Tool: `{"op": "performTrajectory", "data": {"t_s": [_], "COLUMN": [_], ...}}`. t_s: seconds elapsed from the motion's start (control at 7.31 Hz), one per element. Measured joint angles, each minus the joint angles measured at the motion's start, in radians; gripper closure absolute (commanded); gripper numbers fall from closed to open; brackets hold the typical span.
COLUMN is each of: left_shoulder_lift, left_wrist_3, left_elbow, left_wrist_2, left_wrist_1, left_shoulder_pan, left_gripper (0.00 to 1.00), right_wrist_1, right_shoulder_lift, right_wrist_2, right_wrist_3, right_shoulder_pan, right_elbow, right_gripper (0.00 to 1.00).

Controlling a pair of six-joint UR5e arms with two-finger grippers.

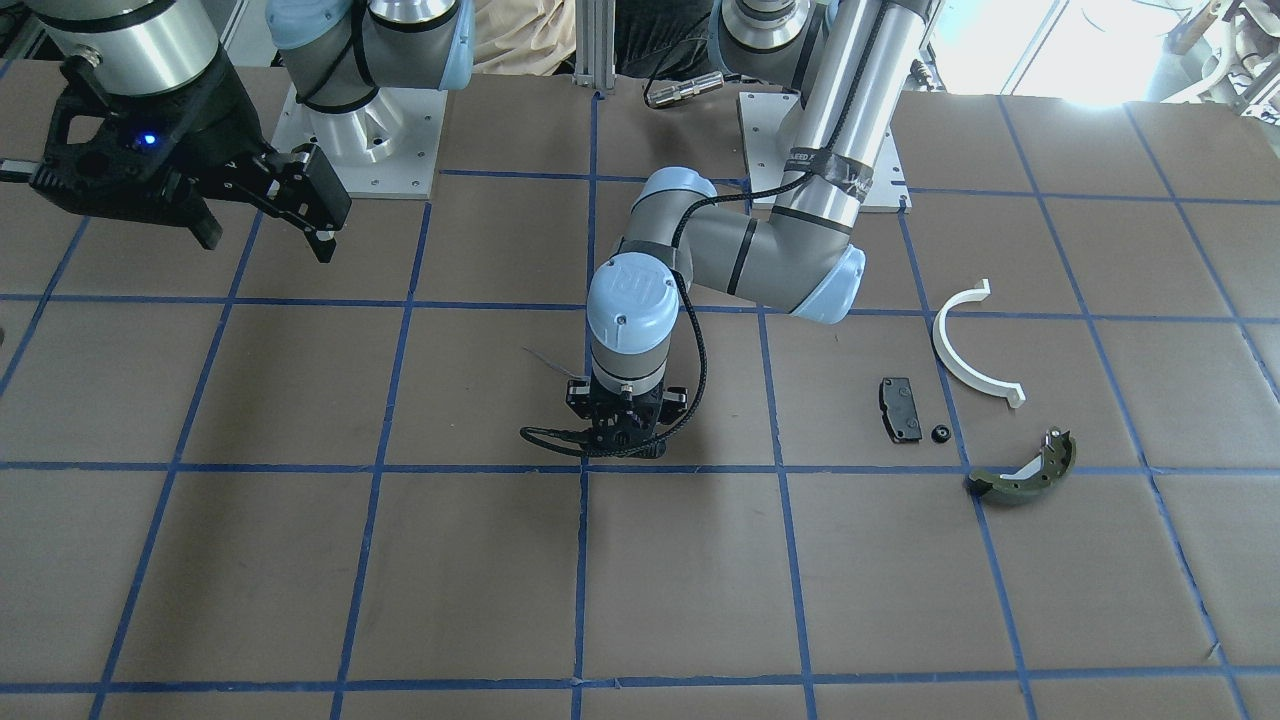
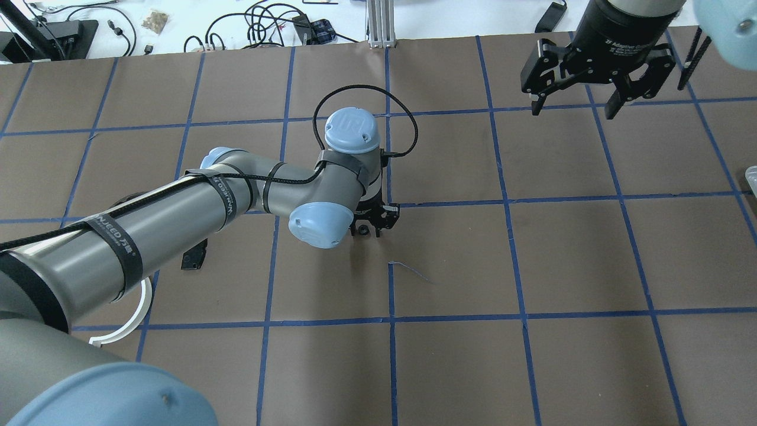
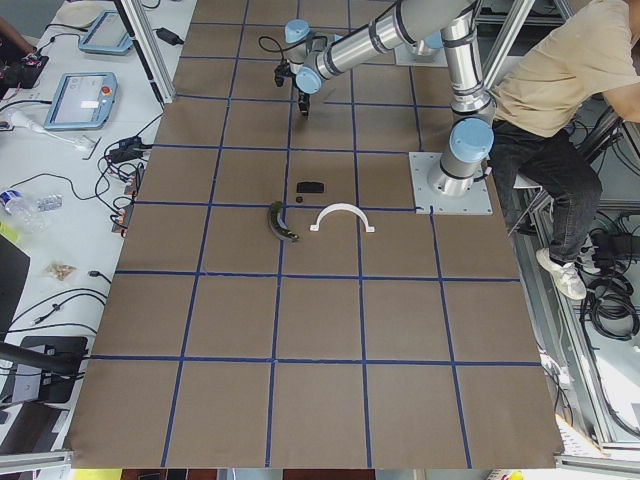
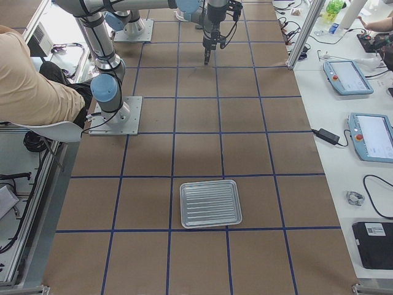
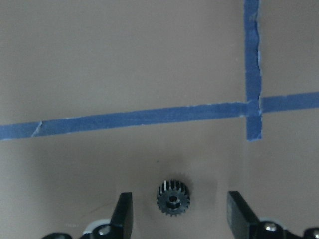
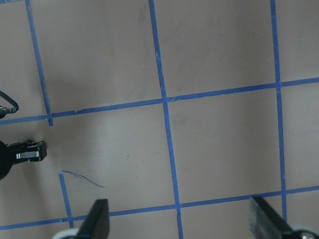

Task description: Place bearing gear from tray to pile

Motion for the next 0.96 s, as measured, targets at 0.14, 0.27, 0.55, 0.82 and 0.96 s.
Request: {"op": "performTrajectory", "data": {"t_s": [0.14,0.27,0.55,0.82,0.96], "left_shoulder_lift": [0.0,0.003,0.014,0.039,0.064], "left_wrist_3": [0.002,0.005,0.006,0.018,0.072], "left_elbow": [0.005,0.008,0.011,0.021,0.029], "left_wrist_2": [0.003,0.004,0.004,0.005,0.006], "left_wrist_1": [0.0,0.0,-0.001,-0.01,-0.042], "left_shoulder_pan": [0.0,0.001,0.003,0.032,0.084], "left_gripper": [1.0,1.0,1.0,1.0,1.0], "right_wrist_1": [0.0,0.001,0.008,0.008,0.008], "right_shoulder_lift": [-0.003,-0.003,-0.003,-0.003,-0.003], "right_wrist_2": [0.005,0.013,0.024,0.028,0.028], "right_wrist_3": [-0.001,-0.001,-0.003,-0.004,-0.005], "right_shoulder_pan": [0.0,0.0,-0.001,-0.001,-0.001], "right_elbow": [0.0,0.001,0.005,0.008,0.008], "right_gripper": [0.0,0.0,0.0,0.0,0.0]}}
